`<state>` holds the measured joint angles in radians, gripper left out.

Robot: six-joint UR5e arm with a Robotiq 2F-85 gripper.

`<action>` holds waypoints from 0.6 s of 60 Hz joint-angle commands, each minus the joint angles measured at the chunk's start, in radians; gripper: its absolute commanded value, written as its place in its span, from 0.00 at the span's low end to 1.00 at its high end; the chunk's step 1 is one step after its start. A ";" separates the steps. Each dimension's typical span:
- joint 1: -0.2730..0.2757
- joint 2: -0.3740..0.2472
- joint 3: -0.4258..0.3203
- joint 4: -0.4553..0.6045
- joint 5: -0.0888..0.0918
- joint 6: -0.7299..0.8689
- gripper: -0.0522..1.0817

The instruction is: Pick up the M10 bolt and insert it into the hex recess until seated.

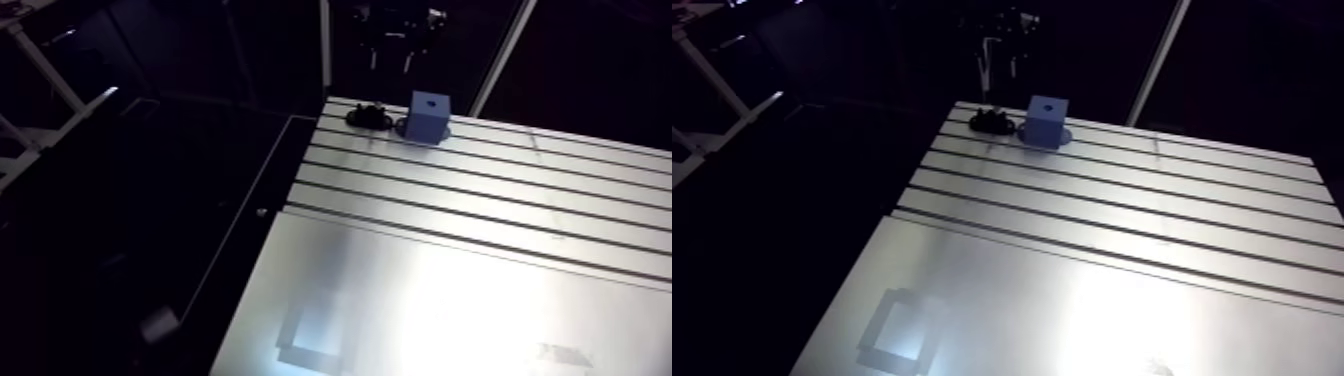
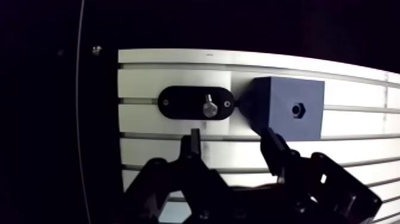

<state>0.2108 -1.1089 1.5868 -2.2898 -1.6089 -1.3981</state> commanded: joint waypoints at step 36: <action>0.015 0.089 -0.003 -0.060 -0.004 0.015 0.46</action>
<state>0.2224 -1.0363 1.5862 -2.3354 -1.6123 -1.3830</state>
